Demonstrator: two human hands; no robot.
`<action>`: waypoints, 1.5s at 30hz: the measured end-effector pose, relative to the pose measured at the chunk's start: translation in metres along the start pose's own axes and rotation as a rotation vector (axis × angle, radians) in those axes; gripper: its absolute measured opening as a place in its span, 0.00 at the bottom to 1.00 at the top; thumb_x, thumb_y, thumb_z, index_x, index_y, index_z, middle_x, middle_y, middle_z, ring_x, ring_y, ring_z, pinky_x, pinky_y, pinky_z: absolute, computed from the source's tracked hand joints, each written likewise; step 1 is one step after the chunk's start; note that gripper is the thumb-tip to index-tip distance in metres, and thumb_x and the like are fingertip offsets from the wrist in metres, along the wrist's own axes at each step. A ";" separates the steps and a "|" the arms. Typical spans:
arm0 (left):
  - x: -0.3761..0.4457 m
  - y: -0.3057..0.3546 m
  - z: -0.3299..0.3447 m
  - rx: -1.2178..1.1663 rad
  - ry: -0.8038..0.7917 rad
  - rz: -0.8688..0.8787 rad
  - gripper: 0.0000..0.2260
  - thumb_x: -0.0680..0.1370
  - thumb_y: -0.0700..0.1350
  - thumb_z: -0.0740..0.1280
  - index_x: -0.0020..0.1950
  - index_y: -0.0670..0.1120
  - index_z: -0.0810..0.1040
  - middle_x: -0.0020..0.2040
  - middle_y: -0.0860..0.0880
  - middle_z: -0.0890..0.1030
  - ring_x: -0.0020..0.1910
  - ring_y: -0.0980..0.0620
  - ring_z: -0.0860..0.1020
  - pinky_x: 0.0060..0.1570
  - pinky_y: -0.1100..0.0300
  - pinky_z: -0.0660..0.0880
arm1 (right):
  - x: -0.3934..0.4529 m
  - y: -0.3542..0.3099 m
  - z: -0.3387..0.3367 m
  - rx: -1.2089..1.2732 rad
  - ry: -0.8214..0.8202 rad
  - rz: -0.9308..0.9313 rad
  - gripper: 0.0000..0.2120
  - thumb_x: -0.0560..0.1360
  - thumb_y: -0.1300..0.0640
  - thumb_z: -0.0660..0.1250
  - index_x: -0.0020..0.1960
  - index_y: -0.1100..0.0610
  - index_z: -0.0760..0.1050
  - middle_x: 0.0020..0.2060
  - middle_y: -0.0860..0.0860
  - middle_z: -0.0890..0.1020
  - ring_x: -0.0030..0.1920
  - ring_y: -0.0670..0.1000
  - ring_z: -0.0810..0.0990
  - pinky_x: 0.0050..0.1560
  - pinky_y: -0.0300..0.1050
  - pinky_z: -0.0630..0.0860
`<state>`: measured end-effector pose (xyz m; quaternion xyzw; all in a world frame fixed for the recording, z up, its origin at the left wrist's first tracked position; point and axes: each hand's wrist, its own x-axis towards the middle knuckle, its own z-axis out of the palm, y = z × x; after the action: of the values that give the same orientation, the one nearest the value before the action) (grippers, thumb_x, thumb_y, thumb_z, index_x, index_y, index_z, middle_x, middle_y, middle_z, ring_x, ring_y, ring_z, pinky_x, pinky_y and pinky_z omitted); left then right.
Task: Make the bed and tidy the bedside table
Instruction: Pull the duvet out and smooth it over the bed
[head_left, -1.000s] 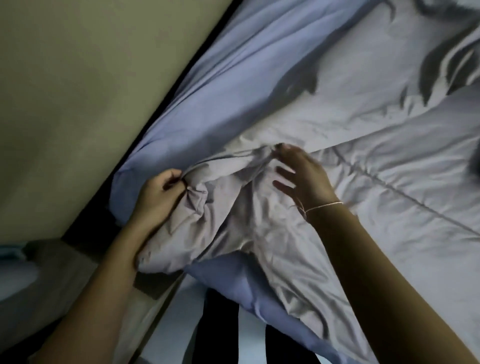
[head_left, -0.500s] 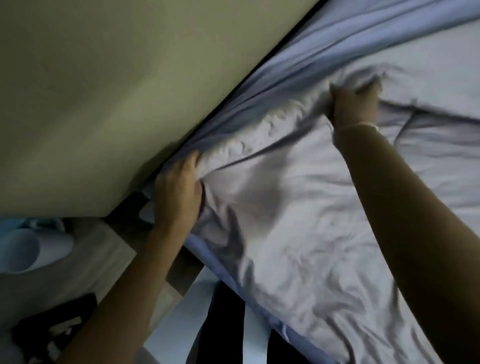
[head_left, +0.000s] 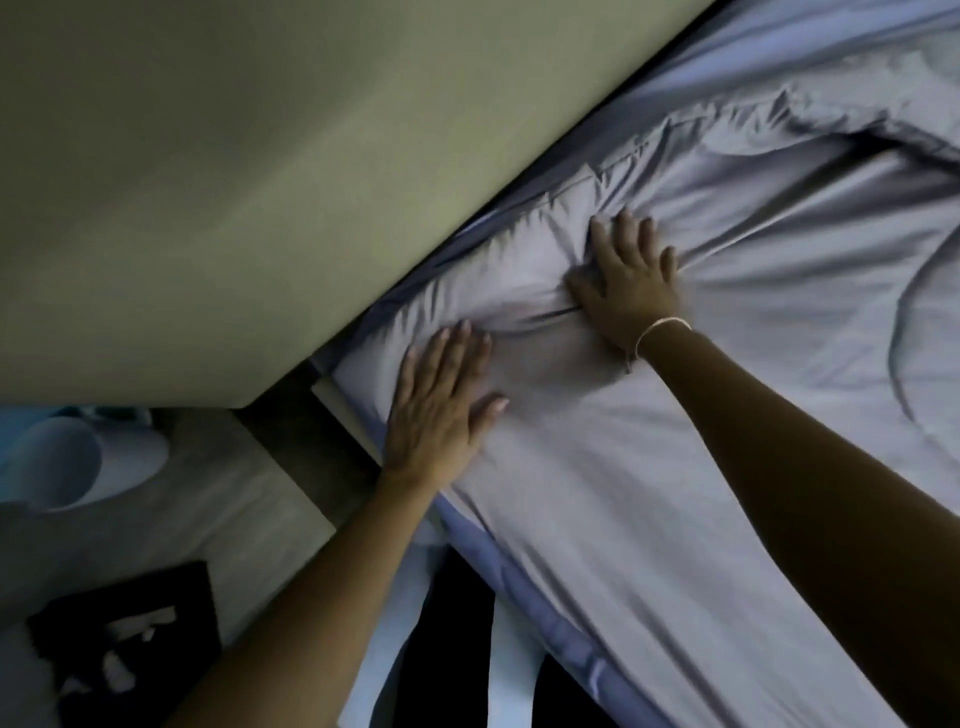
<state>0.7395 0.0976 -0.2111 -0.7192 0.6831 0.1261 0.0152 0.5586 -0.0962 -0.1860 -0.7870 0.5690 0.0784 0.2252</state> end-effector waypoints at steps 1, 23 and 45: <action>0.000 -0.003 0.001 -0.017 0.010 -0.013 0.29 0.80 0.62 0.46 0.78 0.49 0.53 0.78 0.47 0.55 0.77 0.48 0.53 0.74 0.49 0.48 | 0.005 -0.005 0.000 -0.007 0.002 0.006 0.35 0.78 0.37 0.53 0.79 0.48 0.44 0.78 0.53 0.43 0.77 0.58 0.38 0.75 0.61 0.39; 0.008 -0.019 -0.004 0.000 0.068 -0.237 0.29 0.80 0.63 0.46 0.78 0.52 0.48 0.79 0.45 0.48 0.77 0.45 0.47 0.72 0.38 0.43 | 0.071 0.008 -0.033 0.010 -0.003 -0.054 0.28 0.82 0.49 0.54 0.78 0.55 0.52 0.78 0.55 0.49 0.76 0.67 0.44 0.73 0.68 0.49; -0.043 -0.062 -0.023 -0.059 -0.111 0.324 0.32 0.72 0.44 0.53 0.77 0.41 0.54 0.78 0.43 0.54 0.77 0.45 0.51 0.74 0.46 0.50 | -0.239 -0.053 0.137 0.027 0.169 -0.237 0.28 0.76 0.53 0.60 0.75 0.59 0.63 0.74 0.58 0.63 0.75 0.58 0.61 0.70 0.61 0.62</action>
<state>0.8031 0.1396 -0.1894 -0.5917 0.7842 0.1865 0.0113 0.5451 0.1831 -0.2026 -0.8493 0.4901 -0.0228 0.1950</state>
